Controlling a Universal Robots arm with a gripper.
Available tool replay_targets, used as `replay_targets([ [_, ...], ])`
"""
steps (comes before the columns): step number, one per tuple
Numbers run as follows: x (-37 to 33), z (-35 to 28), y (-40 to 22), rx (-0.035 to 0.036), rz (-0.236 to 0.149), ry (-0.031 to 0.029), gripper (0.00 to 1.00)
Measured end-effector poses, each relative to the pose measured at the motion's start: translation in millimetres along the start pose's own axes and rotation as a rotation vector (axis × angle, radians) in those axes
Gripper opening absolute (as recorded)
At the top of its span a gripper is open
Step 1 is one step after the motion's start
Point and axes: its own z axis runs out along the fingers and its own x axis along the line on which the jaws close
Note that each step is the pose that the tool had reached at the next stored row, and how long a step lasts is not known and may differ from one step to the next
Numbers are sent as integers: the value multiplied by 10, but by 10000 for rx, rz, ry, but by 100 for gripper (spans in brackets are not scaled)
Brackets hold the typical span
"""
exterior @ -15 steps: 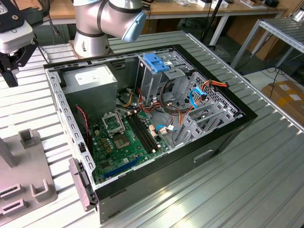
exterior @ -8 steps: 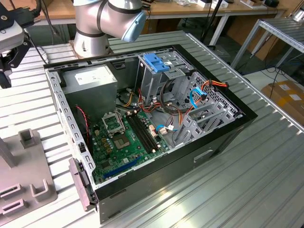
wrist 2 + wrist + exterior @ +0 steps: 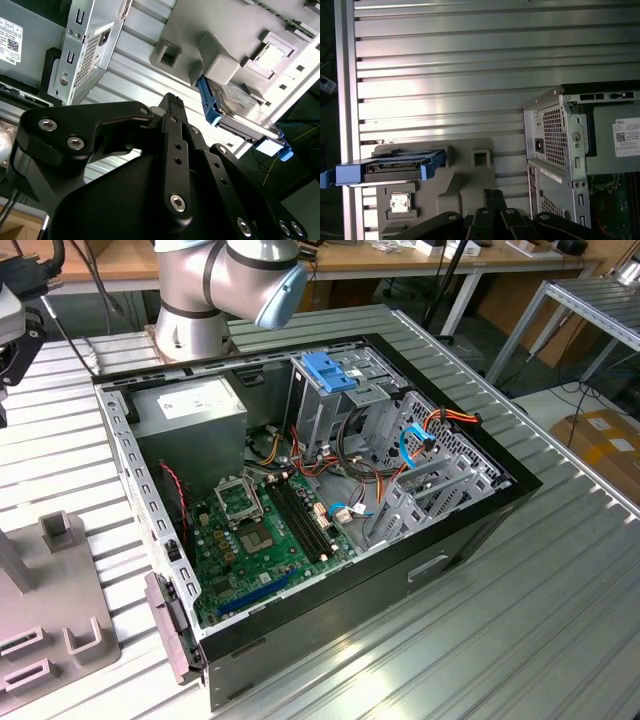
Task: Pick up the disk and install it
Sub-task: 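Reach for the disk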
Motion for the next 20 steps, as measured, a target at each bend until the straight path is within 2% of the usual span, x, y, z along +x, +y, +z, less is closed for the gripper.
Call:
replay_targets([
  [5,114,-3,-9,0,-1,0,11],
  [10,182,-4,-14,-1,0,-1,11],
  [15,285,-8,-21,0,-1,0,11],
  [20,429,-12,-31,1,0,1,11],
])
